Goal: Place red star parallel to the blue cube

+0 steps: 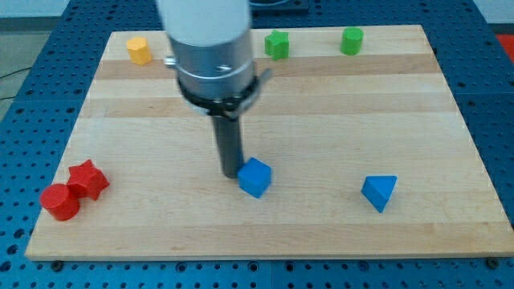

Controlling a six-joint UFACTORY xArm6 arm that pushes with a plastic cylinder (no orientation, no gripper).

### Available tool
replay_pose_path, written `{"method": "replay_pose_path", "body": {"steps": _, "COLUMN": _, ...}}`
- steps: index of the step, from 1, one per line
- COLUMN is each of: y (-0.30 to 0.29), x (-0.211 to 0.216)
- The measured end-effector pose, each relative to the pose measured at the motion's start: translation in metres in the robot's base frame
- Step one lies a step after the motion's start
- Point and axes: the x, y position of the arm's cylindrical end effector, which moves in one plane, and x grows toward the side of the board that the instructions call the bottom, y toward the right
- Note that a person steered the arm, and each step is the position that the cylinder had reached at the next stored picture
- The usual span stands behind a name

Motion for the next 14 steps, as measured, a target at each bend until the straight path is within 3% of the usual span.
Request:
{"method": "replay_pose_path", "body": {"steps": 1, "y": 0.031, "x": 0.005}}
{"method": "replay_pose_path", "body": {"steps": 2, "y": 0.002, "x": -0.048}}
{"method": "replay_pose_path", "body": {"steps": 3, "y": -0.097, "x": -0.096}}
{"method": "replay_pose_path", "body": {"steps": 4, "y": -0.218, "x": -0.086}}
{"method": "replay_pose_path", "body": {"steps": 5, "y": -0.271, "x": -0.074}}
{"method": "replay_pose_path", "body": {"steps": 7, "y": -0.272, "x": 0.010}}
{"method": "replay_pose_path", "body": {"steps": 8, "y": -0.233, "x": 0.025}}
{"method": "replay_pose_path", "body": {"steps": 10, "y": -0.211, "x": 0.012}}
{"method": "replay_pose_path", "body": {"steps": 12, "y": -0.119, "x": -0.005}}
{"method": "replay_pose_path", "body": {"steps": 13, "y": -0.130, "x": -0.049}}
{"method": "replay_pose_path", "body": {"steps": 14, "y": -0.111, "x": -0.044}}
